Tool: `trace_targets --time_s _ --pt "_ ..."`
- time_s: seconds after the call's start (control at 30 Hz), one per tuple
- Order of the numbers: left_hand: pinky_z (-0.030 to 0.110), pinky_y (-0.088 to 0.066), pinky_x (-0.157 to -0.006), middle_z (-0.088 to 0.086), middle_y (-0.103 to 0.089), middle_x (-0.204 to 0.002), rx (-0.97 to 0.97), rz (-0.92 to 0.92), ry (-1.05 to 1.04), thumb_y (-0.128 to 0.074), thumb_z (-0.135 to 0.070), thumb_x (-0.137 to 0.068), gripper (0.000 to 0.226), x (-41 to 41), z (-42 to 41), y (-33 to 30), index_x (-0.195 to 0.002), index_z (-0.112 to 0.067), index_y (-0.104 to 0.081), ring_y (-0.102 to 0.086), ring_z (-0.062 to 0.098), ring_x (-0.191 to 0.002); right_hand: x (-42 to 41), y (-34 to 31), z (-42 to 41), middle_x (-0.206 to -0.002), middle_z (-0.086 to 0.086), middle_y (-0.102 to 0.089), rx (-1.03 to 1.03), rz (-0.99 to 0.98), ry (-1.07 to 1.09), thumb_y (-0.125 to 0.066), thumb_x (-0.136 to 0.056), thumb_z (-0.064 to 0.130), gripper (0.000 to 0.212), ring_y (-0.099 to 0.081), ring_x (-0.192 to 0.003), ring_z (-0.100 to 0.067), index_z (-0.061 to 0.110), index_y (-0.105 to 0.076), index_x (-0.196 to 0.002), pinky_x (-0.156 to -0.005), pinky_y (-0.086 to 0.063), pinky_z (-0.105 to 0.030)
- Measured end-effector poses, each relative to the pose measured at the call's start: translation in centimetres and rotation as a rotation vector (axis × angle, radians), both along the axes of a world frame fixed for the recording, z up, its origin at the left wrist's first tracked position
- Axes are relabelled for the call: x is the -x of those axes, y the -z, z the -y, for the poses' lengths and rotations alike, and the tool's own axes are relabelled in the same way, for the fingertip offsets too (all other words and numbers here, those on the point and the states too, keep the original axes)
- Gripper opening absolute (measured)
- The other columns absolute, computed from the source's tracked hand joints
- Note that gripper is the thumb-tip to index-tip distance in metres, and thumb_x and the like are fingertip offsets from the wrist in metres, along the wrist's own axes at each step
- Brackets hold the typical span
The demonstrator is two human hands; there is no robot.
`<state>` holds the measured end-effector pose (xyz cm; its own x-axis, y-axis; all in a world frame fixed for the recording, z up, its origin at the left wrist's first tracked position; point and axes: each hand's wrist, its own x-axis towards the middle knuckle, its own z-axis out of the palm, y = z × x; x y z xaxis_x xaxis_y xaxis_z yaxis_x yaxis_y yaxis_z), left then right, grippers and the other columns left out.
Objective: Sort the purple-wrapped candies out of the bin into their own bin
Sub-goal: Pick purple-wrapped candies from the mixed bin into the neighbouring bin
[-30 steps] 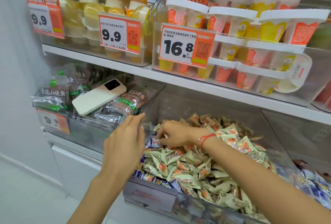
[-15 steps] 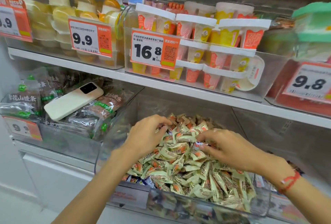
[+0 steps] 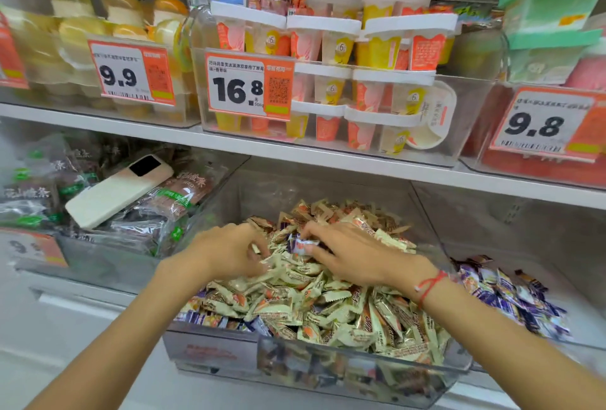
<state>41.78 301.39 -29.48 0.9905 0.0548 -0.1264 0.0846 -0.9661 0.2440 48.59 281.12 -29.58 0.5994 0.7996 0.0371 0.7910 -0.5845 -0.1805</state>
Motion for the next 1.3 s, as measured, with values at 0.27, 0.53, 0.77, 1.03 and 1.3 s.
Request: trace_targets --time_s 0.27,0.53,0.77,1.03,1.3 --pt "0.037 -0.051 -0.088 -0.012 -0.065 -0.117 0.028 0.275 -0.014 -0.052 -0.028 -0.095 0.025 -3.1 1.7 0.5 -0.117 -0.035 -0.062 -0.06 0.015 -0.109 2.5 -0.7 5.2 -0.102 0.008 -0.064 0.052 0.035 -0.009 -0.033 -0.101 0.045 0.024 -0.056 -0.091 -0.011 0.033 -0.045 -0.118 -0.086 -0.044 -0.033" --pt "0.039 -0.042 -0.098 0.0 -0.052 -0.136 -0.121 0.082 -0.01 -0.057 -0.037 -0.092 0.038 -8.7 3.4 3.8 -0.128 -0.025 -0.06 -0.046 0.025 -0.123 0.2 -0.2 6.7 -0.146 0.003 -0.043 0.04 0.277 0.075 -0.03 -0.103 0.038 0.041 -0.036 -0.137 -0.016 0.025 -0.039 -0.141 -0.11 -0.029 -0.031" --pt "0.033 -0.051 -0.078 -0.014 -0.067 -0.104 0.138 0.293 -0.128 -0.07 -0.042 -0.082 0.011 -6.5 1.8 3.0 -0.079 -0.032 -0.071 -0.062 0.015 -0.098 -0.6 -0.1 5.5 -0.123 -0.002 -0.058 0.049 0.211 0.214 -0.035 -0.103 0.037 0.031 -0.052 -0.114 -0.023 0.025 -0.046 -0.129 -0.084 -0.04 -0.035" --pt "0.034 -0.056 -0.078 -0.013 -0.068 -0.078 0.485 0.516 -0.129 -0.073 -0.037 -0.081 0.012 -0.4 0.8 -0.7 -0.08 -0.031 -0.062 -0.067 0.004 -0.076 1.4 -1.3 3.8 -0.113 0.013 -0.066 -0.517 0.043 0.267 -0.062 -0.085 0.05 0.026 -0.049 -0.114 -0.008 0.028 -0.072 -0.095 -0.098 -0.037 -0.038" --pt "0.008 -0.046 -0.061 -0.007 -0.073 -0.075 1.013 0.518 -0.032 -0.069 -0.022 -0.085 0.004 1.2 6.6 -1.4 -0.088 -0.021 -0.071 -0.067 -0.003 -0.07 4.1 -2.1 3.6 -0.098 0.003 -0.07 -0.854 -0.504 0.183 -0.063 -0.091 0.021 0.011 -0.067 -0.091 -0.007 0.013 -0.059 -0.085 -0.08 -0.05 -0.019"
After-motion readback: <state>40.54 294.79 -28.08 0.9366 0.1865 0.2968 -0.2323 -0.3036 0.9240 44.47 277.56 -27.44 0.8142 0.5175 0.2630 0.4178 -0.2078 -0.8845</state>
